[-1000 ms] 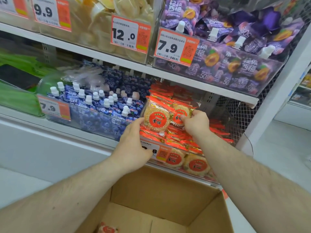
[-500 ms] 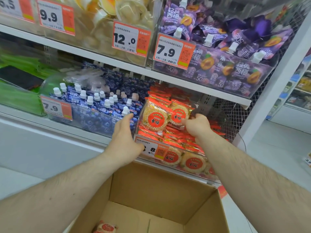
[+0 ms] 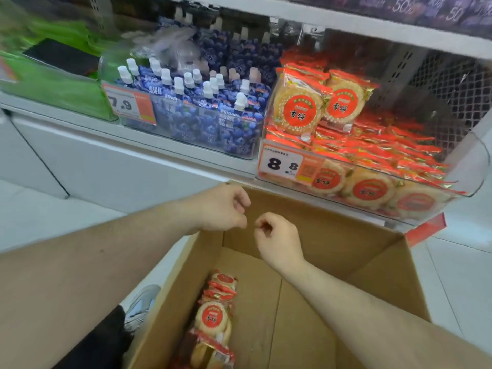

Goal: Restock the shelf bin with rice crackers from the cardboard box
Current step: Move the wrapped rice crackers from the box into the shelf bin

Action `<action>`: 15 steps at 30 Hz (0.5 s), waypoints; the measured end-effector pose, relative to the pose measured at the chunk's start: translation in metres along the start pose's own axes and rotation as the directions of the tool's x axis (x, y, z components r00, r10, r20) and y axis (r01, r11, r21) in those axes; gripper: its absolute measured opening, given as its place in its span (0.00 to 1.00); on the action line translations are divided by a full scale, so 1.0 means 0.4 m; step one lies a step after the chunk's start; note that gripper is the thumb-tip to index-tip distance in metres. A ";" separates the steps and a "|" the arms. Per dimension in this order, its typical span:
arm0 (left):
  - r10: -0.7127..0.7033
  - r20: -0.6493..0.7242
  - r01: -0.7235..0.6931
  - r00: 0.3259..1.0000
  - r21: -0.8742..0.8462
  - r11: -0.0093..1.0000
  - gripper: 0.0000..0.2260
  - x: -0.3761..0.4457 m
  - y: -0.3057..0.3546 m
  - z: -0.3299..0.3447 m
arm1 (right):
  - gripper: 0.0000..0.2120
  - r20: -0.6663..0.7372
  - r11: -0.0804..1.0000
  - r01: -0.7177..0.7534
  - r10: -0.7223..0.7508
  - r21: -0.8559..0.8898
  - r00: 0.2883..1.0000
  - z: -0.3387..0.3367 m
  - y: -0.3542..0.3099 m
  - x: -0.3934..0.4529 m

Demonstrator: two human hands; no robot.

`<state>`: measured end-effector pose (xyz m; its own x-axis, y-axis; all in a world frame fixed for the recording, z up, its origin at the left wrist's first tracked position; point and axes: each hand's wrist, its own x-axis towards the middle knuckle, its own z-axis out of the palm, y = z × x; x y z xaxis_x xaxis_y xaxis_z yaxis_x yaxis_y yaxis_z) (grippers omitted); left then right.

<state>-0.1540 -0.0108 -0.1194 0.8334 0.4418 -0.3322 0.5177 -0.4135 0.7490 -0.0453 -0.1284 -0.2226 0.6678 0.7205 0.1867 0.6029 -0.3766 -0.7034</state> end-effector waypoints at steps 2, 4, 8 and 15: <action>-0.031 0.023 0.030 0.999 0.031 0.999 0.13 0.002 -0.029 0.000 | 0.10 0.224 0.962 -0.263 0.274 -0.078 0.935 0.117 0.083 -0.021; -0.061 0.047 0.059 0.997 0.042 0.997 0.12 0.008 -0.056 -0.001 | 0.12 0.344 0.892 -0.429 0.451 -0.143 0.824 0.221 0.150 -0.041; -0.115 0.064 0.112 0.991 0.049 0.993 0.12 0.029 -0.094 -0.009 | 0.16 0.503 0.762 -0.627 0.611 -0.162 0.612 0.380 0.224 -0.086; -0.141 0.073 0.142 0.987 -0.001 0.990 0.11 0.068 -0.105 -0.002 | 0.09 0.467 0.680 -0.717 0.689 -0.154 0.554 0.474 0.309 -0.113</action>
<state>-0.1533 0.0194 -0.1592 0.7638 0.4364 -0.4756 0.6303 -0.3456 0.6951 -0.0835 -0.0972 -0.4481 0.5817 0.4114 -0.7017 -0.0017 -0.8621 -0.5068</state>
